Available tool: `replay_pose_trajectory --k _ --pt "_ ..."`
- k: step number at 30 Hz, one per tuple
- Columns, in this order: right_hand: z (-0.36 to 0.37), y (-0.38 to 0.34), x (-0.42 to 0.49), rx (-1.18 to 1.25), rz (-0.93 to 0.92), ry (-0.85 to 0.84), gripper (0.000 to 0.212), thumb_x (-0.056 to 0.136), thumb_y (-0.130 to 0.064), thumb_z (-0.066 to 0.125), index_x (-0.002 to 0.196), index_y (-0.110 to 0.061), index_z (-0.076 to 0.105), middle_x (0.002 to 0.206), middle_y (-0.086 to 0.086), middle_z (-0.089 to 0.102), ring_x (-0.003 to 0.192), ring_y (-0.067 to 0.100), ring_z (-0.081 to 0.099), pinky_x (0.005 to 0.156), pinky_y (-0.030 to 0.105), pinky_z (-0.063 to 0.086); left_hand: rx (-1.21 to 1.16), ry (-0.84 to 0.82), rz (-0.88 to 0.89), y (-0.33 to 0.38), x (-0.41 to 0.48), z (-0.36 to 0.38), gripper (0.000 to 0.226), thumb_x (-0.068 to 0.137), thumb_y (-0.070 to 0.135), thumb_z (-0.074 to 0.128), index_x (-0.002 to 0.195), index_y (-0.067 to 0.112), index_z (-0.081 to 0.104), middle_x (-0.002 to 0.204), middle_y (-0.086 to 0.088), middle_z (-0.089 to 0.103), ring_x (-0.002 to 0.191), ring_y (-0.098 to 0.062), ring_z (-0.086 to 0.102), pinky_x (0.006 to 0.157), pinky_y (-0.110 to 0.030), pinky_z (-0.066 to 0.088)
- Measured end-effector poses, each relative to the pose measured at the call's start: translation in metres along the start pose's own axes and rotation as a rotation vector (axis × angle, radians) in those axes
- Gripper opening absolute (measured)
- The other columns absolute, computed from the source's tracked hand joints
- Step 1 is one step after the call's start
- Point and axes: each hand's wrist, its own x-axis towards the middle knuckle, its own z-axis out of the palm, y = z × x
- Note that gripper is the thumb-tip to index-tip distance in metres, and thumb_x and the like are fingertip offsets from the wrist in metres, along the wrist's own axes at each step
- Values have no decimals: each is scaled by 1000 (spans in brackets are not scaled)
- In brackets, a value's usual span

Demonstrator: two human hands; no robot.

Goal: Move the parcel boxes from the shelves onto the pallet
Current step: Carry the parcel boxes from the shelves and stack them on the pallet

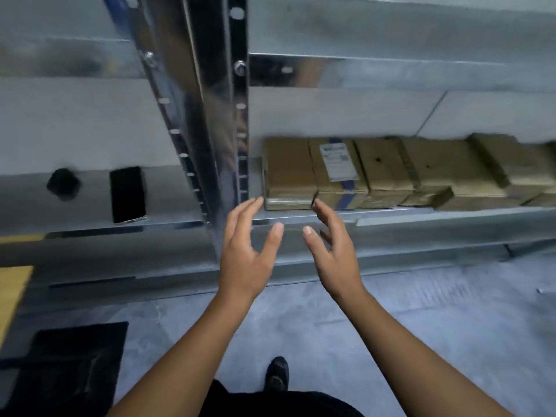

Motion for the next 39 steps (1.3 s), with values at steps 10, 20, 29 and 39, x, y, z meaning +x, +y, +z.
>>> replay_pose_trajectory --k 10,20,29,39 --pt "-42 27 33 -228 74 30 84 88 -76 44 156 -27 46 156 -21 36 157 -1 9 119 25 14 51 -120 -113 0 39 50 72 91 72 51 151 34 44 155 15 39 128 21 35 98 2 21" --pt "-24 37 124 -530 129 -62 91 86 -80 31 138 -13 61 167 7 35 161 25 6 128 42 9 69 -82 -307 -36 103 81 79 95 59 62 157 18 37 160 -7 42 148 -24 40 117 -37 36" --pt "-1 45 156 -612 212 -114 72 92 -71 40 126 -12 66 161 7 43 159 34 8 126 42 7 -1 -98 -447 -57 126 98 68 94 51 68 150 21 45 142 -2 61 129 -21 60 110 -45 49" --pt "-32 47 111 -171 107 -44 66 83 -74 55 123 -21 52 142 2 48 150 15 22 118 29 28 -42 303 -397 -20 57 116 39 96 46 69 126 24 54 132 1 50 116 -9 56 86 -1 37"
